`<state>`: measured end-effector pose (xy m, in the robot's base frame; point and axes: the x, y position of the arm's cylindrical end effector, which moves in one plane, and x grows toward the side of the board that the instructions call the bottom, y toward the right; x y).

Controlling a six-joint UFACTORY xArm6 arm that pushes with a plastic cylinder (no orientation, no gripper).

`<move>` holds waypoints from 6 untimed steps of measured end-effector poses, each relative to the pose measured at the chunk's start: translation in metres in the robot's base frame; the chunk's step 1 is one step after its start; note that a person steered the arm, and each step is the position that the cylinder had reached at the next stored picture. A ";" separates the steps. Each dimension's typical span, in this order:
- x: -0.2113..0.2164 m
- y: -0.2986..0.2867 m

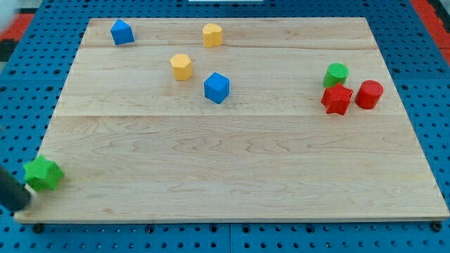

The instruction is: Slide green star towards bottom center

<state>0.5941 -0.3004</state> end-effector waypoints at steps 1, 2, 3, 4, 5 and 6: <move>-0.029 0.041; -0.070 0.079; -0.046 0.023; -0.047 -0.003; -0.098 0.069; -0.108 0.113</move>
<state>0.4862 -0.1869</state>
